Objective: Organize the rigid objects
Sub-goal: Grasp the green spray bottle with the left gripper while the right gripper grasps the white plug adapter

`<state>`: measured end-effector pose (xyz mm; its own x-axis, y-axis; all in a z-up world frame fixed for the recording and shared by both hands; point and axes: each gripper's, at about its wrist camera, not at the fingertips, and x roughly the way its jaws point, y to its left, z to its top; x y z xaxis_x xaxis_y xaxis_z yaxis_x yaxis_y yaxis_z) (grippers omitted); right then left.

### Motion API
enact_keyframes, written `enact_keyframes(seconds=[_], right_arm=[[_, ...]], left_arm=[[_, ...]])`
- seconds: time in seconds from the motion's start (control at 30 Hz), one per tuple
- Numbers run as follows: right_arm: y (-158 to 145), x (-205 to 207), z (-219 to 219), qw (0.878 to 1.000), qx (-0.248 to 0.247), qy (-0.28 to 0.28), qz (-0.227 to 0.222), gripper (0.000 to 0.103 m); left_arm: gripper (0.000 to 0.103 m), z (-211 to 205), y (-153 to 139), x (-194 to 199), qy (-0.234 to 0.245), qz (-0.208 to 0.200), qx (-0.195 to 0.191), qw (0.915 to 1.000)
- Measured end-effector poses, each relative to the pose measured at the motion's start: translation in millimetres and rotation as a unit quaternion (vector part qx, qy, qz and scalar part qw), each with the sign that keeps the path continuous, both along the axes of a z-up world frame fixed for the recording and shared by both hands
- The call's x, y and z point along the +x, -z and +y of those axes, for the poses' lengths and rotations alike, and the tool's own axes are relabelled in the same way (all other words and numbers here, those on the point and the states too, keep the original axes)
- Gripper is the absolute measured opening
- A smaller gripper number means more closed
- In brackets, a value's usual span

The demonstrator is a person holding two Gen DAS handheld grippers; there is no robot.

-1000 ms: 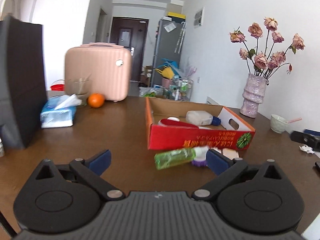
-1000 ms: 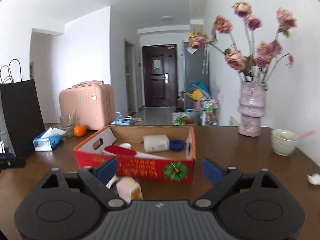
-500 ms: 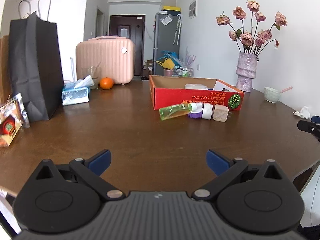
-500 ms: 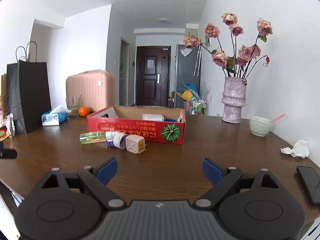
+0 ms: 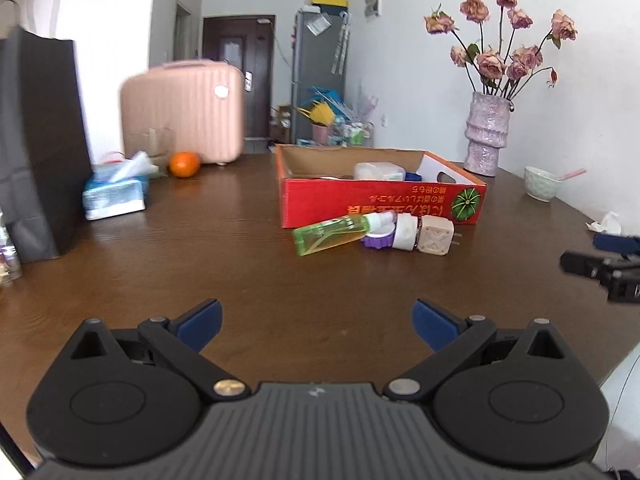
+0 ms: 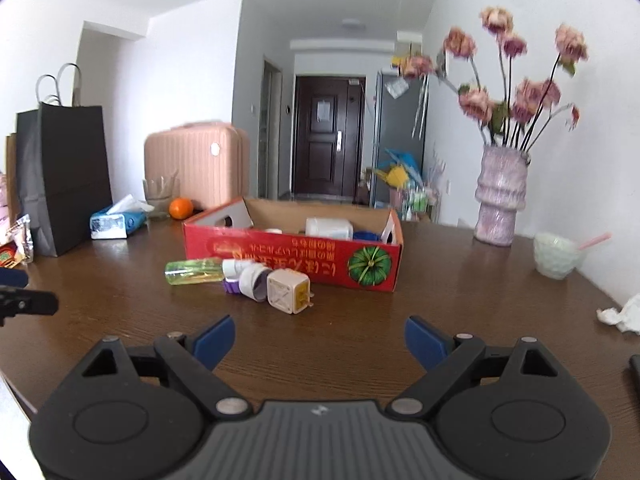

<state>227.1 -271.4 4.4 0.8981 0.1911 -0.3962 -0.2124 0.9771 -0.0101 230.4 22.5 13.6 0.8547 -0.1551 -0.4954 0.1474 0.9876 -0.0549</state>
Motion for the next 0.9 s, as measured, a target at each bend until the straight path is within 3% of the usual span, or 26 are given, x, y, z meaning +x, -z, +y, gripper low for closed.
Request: enact_keyframes(seconds=[0.27,0.43,0.6,0.73,0.9], right_arm=[[11,57,12,0.999,-0.006,-0.018,0.033,0.086],[16,97,28,0.998,-0.011,-0.047,0.044,0.083],[27,138,45,0.996,-0.026,-0.065,0.05,0.08],[34,169,49,0.994,-0.026,-0.075,0.075,0.074],[42,192,48,0.992,-0.001,-0.074,0.1,0.07]], left_arm=[[0.103,-13,14,84,0.021,0.025,0.016,0.9993],[0.103,-20,22,136,0.07,0.015,0.069,0.9951],[0.103,-14,34,183,0.144,0.036,0.029,0.9885],[0.101,-11,43,202,0.162,0.038,-0.006,0.9861],[0.069,0,53,216,0.141,0.065,-0.051,0.9866]])
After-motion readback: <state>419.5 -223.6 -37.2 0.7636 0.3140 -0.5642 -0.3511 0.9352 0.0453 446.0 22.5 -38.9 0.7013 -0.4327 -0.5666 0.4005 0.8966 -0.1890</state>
